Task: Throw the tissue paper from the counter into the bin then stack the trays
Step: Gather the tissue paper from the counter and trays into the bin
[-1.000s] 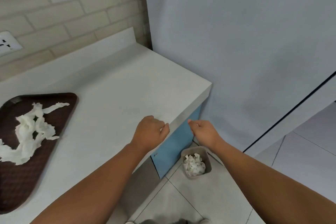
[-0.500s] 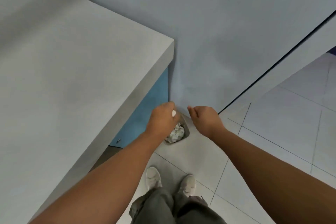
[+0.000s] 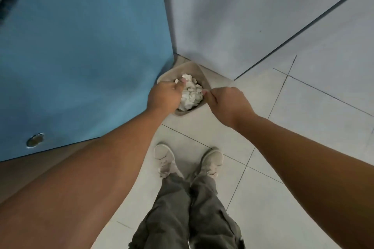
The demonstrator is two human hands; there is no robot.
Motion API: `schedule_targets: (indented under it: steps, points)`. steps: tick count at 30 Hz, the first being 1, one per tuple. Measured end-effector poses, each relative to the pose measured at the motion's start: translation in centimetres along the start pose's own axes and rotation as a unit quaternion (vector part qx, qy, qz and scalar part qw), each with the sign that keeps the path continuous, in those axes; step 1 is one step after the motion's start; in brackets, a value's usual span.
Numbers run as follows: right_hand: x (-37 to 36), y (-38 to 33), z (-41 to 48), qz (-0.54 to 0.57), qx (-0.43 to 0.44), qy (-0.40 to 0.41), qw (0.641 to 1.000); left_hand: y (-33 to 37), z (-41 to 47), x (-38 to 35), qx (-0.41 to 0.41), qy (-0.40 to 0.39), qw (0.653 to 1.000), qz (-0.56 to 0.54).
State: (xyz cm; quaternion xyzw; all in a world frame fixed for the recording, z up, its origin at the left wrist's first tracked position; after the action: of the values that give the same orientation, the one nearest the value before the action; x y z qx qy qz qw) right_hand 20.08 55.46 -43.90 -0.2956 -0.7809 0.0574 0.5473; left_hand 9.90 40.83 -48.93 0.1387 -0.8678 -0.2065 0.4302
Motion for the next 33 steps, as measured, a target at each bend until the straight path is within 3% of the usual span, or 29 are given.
schedule_targets:
  steps: [4,8,11,15,23,30,33]
  points:
    - [-5.1,2.6,1.5,0.011,-0.023,-0.006,1.000,-2.8,4.2,-5.1,0.110,-0.070,0.988,-0.084]
    - [-8.8,4.3,2.8,0.002,-0.031,-0.060,0.998,-4.1,6.9,-8.9,0.214,-0.156,0.906,-0.330]
    - [-10.4,5.3,3.8,0.054,-0.044,-0.046,0.996,-4.9,9.4,-10.3,0.222,-0.134,0.891,-0.373]
    - [-11.8,6.0,4.2,0.121,-0.073,-0.071,0.987,-5.2,11.2,-11.1,0.183,-0.164,0.867,-0.433]
    - [-12.8,6.8,4.8,0.272,-0.122,-0.090,0.950,-6.0,10.1,-10.0,0.159,-0.130,0.879,-0.431]
    - [-12.9,5.7,10.3,0.305,-0.126,-0.034,0.943,-7.9,10.9,-8.6,0.127,-0.061,0.944,-0.298]
    - [-14.5,6.1,12.7,0.311,-0.170,-0.051,0.934,-8.4,10.7,-7.5,0.112,-0.017,0.952,-0.286]
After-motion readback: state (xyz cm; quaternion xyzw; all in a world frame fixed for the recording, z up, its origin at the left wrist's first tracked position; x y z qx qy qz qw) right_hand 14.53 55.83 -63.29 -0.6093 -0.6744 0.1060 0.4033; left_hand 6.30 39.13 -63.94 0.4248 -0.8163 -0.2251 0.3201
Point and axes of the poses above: each hand's wrist, its own z-axis towards the middle knuckle, its own x-axis out of the back of the hand, y = z × x, the point moved 1 cm from there along z, towards the middle knuckle
